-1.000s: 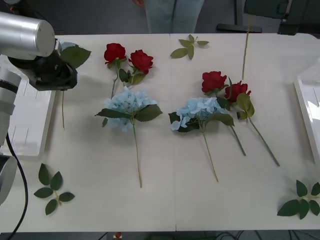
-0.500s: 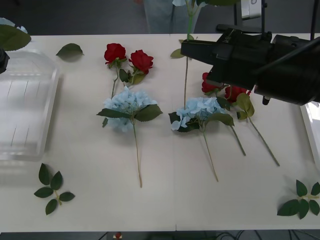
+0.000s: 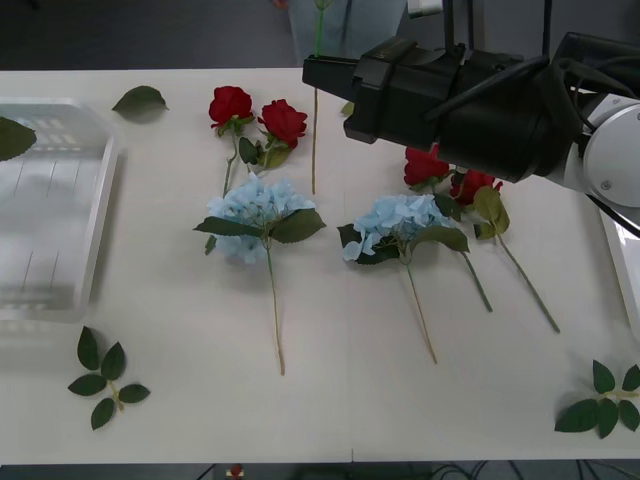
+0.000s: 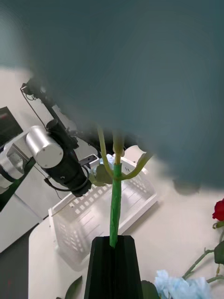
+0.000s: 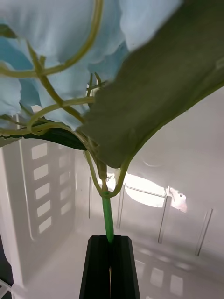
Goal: Place the red flowers into the right box and the blue flowers into the left box. If a person shows an open palm, hand one flower to the person first, then continue sorting.
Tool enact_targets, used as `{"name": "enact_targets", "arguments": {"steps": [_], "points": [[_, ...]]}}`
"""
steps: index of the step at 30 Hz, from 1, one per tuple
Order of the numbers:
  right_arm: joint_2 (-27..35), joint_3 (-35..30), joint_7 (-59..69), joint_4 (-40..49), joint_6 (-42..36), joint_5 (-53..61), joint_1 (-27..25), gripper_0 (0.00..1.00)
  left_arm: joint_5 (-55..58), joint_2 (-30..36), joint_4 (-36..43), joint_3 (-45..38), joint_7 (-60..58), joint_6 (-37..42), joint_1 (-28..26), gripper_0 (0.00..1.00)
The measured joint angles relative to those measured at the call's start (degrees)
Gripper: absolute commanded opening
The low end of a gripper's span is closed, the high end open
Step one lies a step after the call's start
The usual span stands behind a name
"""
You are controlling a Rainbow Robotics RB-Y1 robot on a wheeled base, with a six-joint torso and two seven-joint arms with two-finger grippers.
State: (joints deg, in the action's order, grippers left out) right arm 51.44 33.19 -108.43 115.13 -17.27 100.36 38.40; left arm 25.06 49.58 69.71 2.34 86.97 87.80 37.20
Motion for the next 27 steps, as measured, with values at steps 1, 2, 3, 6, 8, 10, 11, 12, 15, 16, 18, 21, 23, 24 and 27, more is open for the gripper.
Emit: {"name": "enact_targets", "arguments": {"steps": [1, 2, 3, 6, 8, 10, 11, 12, 15, 16, 18, 21, 23, 24, 27], "points": [[0.01, 0.00, 0.00, 0.00, 0.00, 0.00, 0.00, 0.00, 0.00, 0.00, -0.02, 0.01, 0.00, -0.39, -0.22, 0.00], [0.01, 0.00, 0.00, 0.00, 0.00, 0.00, 0.00, 0.00, 0.00, 0.00, -0.04, 0.03, 0.00, -0.79, -0.35, 0.00], [0.01, 0.00, 0.00, 0.00, 0.00, 0.00, 0.00, 0.00, 0.00, 0.00, -0.13, 0.07, 0.00, -1.17, -0.38, 0.00], [0.01, 0.00, 0.01, 0.00, 0.00, 0.00, 0.00, 0.00, 0.00, 0.00, -0.72, 0.10, 0.00, -2.43, -0.38, 0.04], [0.01, 0.00, 0.01, 0.00, 0.00, 0.00, 0.00, 0.00, 0.01, 0.00, -1.27, 0.26, 0.00, -3.15, -0.38, 0.28], [0.01, 0.00, 0.02, 0.00, 0.00, 0.00, 0.00, 0.00, 0.05, 0.00, -1.56, 1.05, 0.00, -3.54, -0.38, 0.42], [0.01, 0.00, 0.02, 0.00, 0.00, 0.00, 0.00, 0.00, 0.07, 0.00, -1.57, 1.56, 0.00, -3.58, -0.38, 0.47], [0.01, 0.00, 0.02, 0.00, 0.00, 0.00, 0.00, 0.00, 0.12, 0.00, -1.57, 2.08, 0.00, -3.58, -0.38, 0.59], [0.01, 0.00, 0.02, 0.00, 0.00, 0.00, 0.00, 0.00, 0.36, 0.00, -1.57, 3.06, 0.00, -3.63, -0.38, 0.77], [0.01, 0.00, 0.02, 0.00, 0.00, 0.00, 0.00, 0.00, 0.36, 0.00, -1.57, 3.20, 0.00, -3.69, -0.38, 0.79], [0.01, 0.00, 0.02, 0.00, 0.00, 0.00, 0.00, 0.00, 0.40, 0.00, -1.57, 3.25, 0.02, -3.87, -0.38, 0.89], [0.01, 0.00, 0.03, 0.00, 0.00, 0.00, 0.00, 0.00, 1.43, 0.00, -1.57, 3.25, 0.08, -3.96, -0.38, 1.00], [0.01, 0.00, 0.03, 0.00, 0.00, 0.00, 0.00, 0.00, 2.44, 0.00, -1.57, 3.25, 0.26, -3.96, -0.38, 1.00], [0.01, 0.00, 0.03, 0.00, 0.00, 0.00, 0.00, 0.00, 3.02, 0.00, -1.57, 3.25, 0.55, -3.96, -0.37, 1.00], [0.01, 0.00, 0.03, 0.00, 0.00, 0.00, 0.00, 0.00, 5.90, 0.00, -1.57, 3.24, 1.83, -3.96, -0.36, 1.00]]}}
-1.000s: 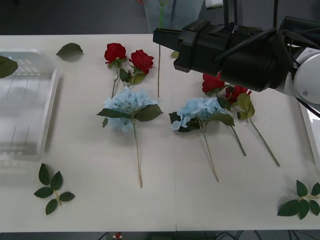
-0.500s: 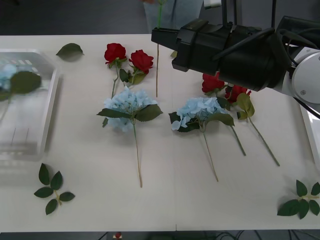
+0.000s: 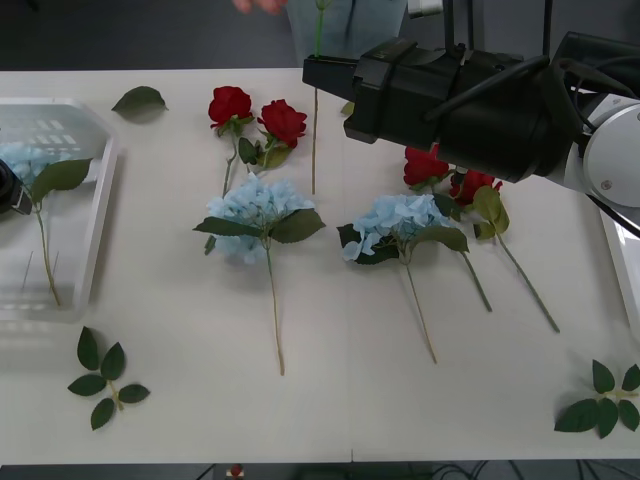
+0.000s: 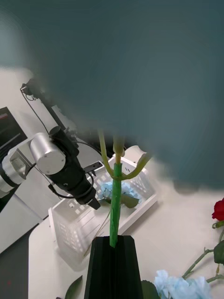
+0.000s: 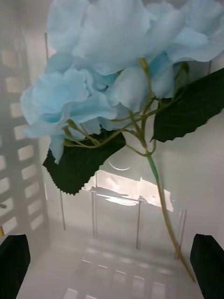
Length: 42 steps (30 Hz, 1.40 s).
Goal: Place the red flowers into the right box and the blue flowers into the left box. If a person shows an open palm, hand one flower to the person first, then continue sorting.
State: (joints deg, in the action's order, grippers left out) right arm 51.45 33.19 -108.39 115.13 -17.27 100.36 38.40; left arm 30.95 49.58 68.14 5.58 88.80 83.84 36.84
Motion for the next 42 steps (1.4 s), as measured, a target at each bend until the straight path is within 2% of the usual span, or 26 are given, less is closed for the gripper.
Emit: {"name": "enact_targets", "arguments": {"steps": [7, 17, 31, 37, 42], "points": [[0.00, 0.00, 0.00, 0.00, 0.00, 0.00, 0.00, 0.00, 6.26, 0.00, 0.00, -1.58, 11.88, 0.00, 0.02, 1.00], [0.00, 0.00, 0.01, 0.00, 0.00, 0.00, 0.00, 0.00, 8.72, 0.00, 0.00, -3.17, 17.03, -2.56, 0.02, 1.00], [0.00, 0.08, 0.02, -0.04, -0.04, 0.00, -0.13, 0.00, 9.45, 0.00, 0.00, -3.17, 17.16, -2.56, 0.02, 1.00], [0.02, 2.38, 0.03, -0.24, 1.37, -0.20, -5.55, 0.00, 9.45, 0.00, 0.00, -3.17, 17.16, -2.56, 0.03, 1.00], [3.34, 0.76, 0.04, -0.24, 1.05, 0.34, -5.81, 0.00, 9.45, 0.00, 0.00, -3.17, 17.16, -2.56, 0.03, 1.00]]}}
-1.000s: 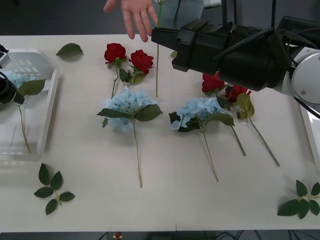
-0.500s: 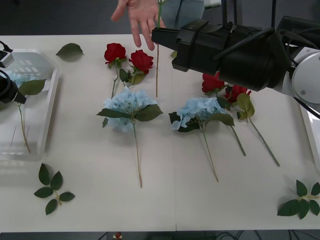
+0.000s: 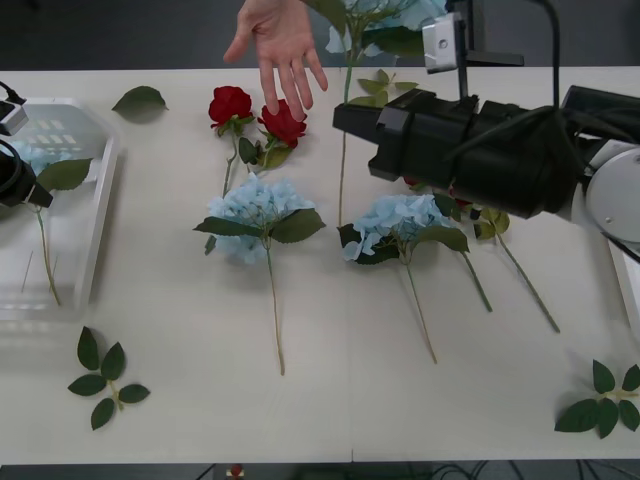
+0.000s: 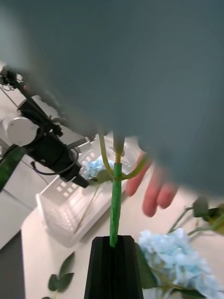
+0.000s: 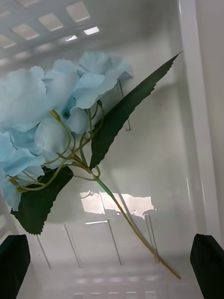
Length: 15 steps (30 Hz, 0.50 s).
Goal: Place the red flowers into the right box and the blue flowers into the left box. If a person shows an open palm, hand one flower to the person first, then continue sorting.
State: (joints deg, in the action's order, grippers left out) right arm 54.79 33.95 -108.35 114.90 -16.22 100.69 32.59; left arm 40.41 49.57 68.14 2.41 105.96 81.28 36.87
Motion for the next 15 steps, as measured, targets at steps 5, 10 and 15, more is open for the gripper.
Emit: {"name": "enact_targets", "arguments": {"steps": [5, 10, 15], "points": [[8.85, -1.33, 0.03, -0.35, 7.14, 1.39, 4.39, 0.00, 0.00, 0.00, 0.00, 0.00, 0.00, 0.00, 0.00, 1.00], [12.75, -1.33, 0.05, -5.41, 9.27, 1.39, 11.36, 0.00, 0.00, 0.00, 0.00, 0.00, 0.00, 0.00, 0.00, 1.00], [9.55, -1.33, 0.05, -13.17, 9.71, 1.02, 17.70, 0.00, 0.00, 0.00, 0.00, 0.00, 0.00, 0.00, 0.00, 1.00]]}}
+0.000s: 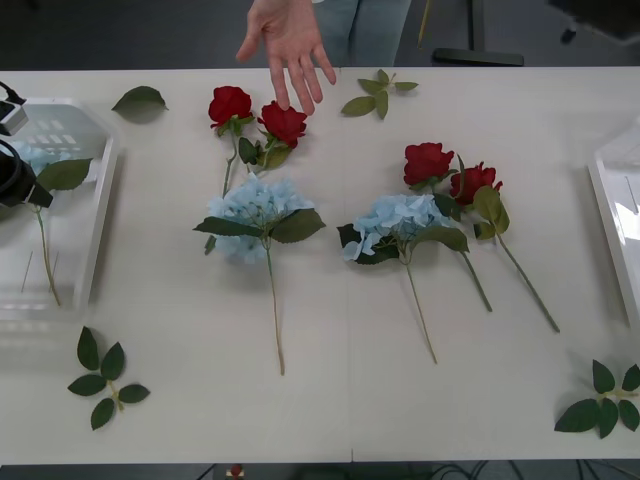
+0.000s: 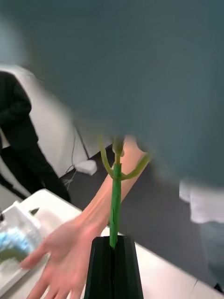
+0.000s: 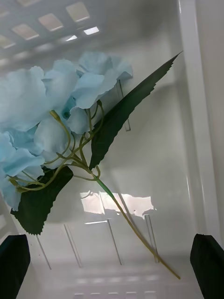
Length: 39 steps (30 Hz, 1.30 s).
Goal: Place the red flowers into the right box and the blue flowers into the left box. If a person shows an open palm, hand one flower to the person first, then continue sorting.
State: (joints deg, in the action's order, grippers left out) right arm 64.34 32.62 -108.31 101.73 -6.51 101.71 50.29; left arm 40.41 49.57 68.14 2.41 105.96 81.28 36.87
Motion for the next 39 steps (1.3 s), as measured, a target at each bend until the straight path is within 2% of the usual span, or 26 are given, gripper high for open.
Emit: {"name": "enact_targets", "arguments": {"steps": [6, 13, 18, 23, 36, 37, 38, 39], "points": [[-7.75, 1.52, 0.00, -10.31, -0.02, -1.28, 6.45, 0.00, 0.01, 0.00, 0.01, 0.00, 0.00, 0.00, 0.00, 1.00], [-15.50, 11.13, 0.00, -23.79, 2.62, -2.39, 15.90, 0.00, 0.01, 0.00, 0.00, 0.00, 0.00, 0.00, 0.00, 1.00], [-19.85, 15.03, 0.00, -30.95, 2.67, -2.39, 20.67, 0.00, 0.01, 0.00, 0.00, 0.00, 0.00, 0.00, 0.00, 1.00], [-21.70, 15.08, 0.00, -33.09, 2.68, -2.41, 21.61, 0.00, 0.01, 0.00, 0.00, 0.00, 0.00, 0.00, 0.00, 1.00], [-21.70, 14.97, 0.00, -33.09, 2.68, -2.41, 21.61, 0.00, 0.01, 0.00, 0.00, 0.00, 0.00, 0.00, 0.00, 1.00], [-21.70, 14.93, 0.00, -33.09, 2.69, -2.41, 21.61, 0.32, 0.01, 0.00, 0.00, 0.00, 0.00, 0.00, 0.00, 1.00], [-21.70, 14.93, 0.00, -33.09, 2.69, -2.41, 21.61, 0.76, 0.01, 0.00, 0.00, 0.00, 0.00, 0.00, 0.00, 1.00], [-21.70, 14.93, 0.00, -33.09, 2.69, -2.41, 21.61, 1.00, 0.01, 0.00, 0.00, 0.00, 0.00, 0.00, 0.00, 1.00]]}}
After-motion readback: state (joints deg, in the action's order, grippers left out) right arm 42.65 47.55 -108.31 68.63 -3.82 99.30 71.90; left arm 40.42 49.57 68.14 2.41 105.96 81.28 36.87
